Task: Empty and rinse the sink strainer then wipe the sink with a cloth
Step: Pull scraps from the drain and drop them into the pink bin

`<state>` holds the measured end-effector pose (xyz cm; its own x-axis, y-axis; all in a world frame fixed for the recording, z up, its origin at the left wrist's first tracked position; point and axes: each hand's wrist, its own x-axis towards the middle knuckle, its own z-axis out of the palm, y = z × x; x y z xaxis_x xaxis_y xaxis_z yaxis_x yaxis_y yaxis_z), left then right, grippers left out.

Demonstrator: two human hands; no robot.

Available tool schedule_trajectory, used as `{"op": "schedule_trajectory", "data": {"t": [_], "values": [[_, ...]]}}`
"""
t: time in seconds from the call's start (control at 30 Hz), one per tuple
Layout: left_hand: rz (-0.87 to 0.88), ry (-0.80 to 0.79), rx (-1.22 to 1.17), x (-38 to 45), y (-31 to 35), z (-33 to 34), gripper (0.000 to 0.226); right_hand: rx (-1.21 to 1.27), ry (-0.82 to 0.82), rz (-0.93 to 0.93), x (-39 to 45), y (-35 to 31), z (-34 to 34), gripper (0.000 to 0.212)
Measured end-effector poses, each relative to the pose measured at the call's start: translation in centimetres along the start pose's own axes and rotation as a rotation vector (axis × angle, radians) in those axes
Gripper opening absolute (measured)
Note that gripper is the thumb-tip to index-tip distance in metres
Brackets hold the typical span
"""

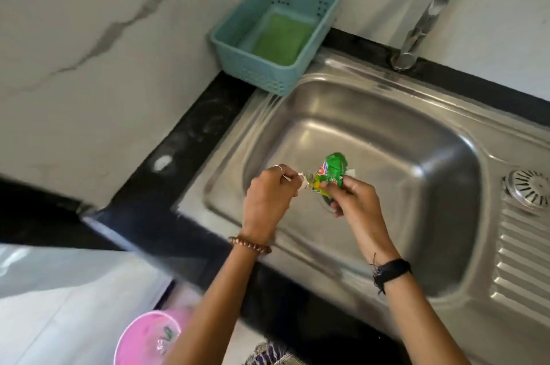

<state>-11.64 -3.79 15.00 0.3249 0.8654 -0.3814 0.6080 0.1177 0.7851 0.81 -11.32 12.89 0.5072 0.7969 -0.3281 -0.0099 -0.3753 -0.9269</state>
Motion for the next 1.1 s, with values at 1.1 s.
{"op": "schedule_trajectory", "data": {"t": [1.1], "values": [[-0.895,0.815,-0.681,-17.2,-68.3,3.0,0.011,-1.077,-1.055,-0.247,-17.1,46.2,45.9,0.034]]}}
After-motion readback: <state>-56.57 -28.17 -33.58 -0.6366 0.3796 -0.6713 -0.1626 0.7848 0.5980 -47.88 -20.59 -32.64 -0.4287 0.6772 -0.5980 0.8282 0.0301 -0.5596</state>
